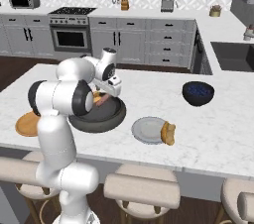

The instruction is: Place one bun and one sausage from the bowl on each plate.

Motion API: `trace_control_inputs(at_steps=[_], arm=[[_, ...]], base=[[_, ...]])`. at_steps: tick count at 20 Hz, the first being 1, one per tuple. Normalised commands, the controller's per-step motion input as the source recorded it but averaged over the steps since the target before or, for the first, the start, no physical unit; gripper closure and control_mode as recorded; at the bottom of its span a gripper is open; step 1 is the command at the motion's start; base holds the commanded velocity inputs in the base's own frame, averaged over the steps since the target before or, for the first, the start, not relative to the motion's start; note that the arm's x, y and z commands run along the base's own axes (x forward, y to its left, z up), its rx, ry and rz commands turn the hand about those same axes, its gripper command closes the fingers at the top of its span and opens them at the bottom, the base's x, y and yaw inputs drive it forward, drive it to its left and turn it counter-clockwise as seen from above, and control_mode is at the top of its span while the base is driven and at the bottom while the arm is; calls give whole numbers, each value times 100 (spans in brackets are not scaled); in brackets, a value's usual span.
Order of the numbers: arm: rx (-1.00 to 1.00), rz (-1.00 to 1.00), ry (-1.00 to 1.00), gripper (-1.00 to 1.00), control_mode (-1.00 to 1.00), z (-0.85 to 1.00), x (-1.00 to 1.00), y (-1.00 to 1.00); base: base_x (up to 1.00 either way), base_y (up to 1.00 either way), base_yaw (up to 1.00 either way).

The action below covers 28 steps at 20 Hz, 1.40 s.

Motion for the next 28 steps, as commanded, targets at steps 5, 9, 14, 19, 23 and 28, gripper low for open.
trace_control_inputs(at_steps=[5,9,14,19,23,28], arm=[[0,0,1,-100,-100,-40,36,-3],[0,0,3,-100,-100,-46,9,0],[-2,0,3,-100,-100,-54,-9,0],[-2,0,-2,-100,-100,-41,-54,-1],[0,0,0,-100,-100,-21,-29,-3],[0,0,0,100,-100,-15,-11,1]], base=[[0,0,0],[0,0,0],[0,0,0],[0,0,0],[0,0,0],[0,0,0]])
